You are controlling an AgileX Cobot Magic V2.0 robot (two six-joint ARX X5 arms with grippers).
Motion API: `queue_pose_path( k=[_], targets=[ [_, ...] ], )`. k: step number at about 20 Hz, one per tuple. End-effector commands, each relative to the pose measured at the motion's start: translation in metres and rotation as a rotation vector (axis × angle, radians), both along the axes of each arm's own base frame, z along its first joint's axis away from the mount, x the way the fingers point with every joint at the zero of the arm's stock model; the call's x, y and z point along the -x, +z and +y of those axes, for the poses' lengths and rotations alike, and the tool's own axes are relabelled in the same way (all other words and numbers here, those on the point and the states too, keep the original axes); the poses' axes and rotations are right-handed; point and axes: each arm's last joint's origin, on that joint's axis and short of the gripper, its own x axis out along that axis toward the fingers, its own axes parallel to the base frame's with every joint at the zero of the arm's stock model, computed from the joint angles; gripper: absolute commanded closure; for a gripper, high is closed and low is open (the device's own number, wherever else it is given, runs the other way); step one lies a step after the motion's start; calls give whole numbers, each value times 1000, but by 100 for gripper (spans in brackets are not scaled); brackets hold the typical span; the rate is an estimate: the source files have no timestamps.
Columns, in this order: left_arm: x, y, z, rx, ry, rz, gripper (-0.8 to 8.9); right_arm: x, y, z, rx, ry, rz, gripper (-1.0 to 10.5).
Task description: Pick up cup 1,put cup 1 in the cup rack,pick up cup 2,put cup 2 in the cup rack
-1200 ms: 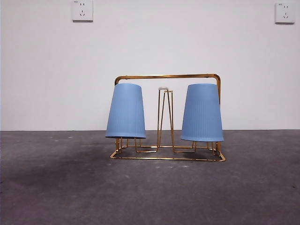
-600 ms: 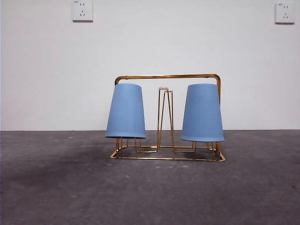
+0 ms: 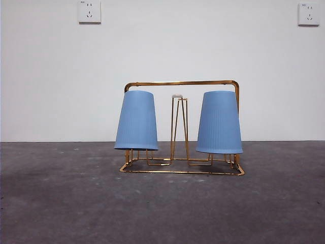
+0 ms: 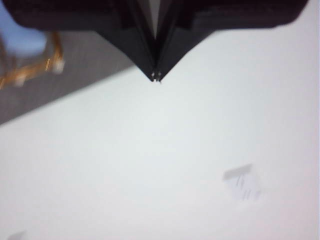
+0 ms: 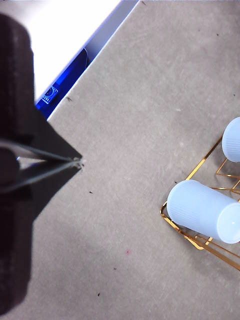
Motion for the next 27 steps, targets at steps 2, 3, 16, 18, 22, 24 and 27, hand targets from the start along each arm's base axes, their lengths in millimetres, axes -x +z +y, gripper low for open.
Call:
queue_pose_path(
  k=[2,3,16,18,22,24,27],
  targets=[
    [7,-52,8,4,64,61,817,-1,-2,1,-3,-7,6,944],
    [9,-69,9,13,76,77,817,-1,-2,1,-3,-7,7,944],
    [17,-173,13,189,131,307,817,-1,-2,1,-3,-7,6,945],
    [17,-173,13,208,127,309,817,-1,-2,1,-3,-7,6,945],
    [16,-173,13,207,132,319,817,-1,-2,1,-3,-7,6,944],
    [16,-174,13,207,133,325,817,-1,-2,1,-3,-7,6,944],
    [16,-174,13,207,133,331,817,-1,-2,1,-3,-7,7,944]
  ],
)
